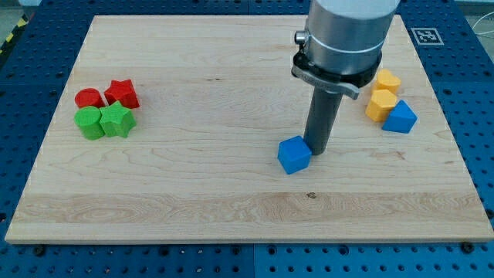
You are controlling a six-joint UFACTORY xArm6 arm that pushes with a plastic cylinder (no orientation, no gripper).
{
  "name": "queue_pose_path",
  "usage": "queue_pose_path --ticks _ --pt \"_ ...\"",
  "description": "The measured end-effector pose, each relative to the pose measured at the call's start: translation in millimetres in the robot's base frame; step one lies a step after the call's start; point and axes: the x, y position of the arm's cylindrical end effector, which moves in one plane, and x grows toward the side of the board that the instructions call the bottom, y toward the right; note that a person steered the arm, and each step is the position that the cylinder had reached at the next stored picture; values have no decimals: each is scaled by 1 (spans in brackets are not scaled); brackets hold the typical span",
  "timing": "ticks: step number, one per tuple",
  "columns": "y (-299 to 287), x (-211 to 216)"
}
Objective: Slide the blue cube to the bottom center of the board
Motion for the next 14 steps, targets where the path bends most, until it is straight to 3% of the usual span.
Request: queue_pose_path --ticks 3,6,9,14 --pt "-20 47" --pt "-5 -7" --pt "-59 -10" --pt "-59 52"
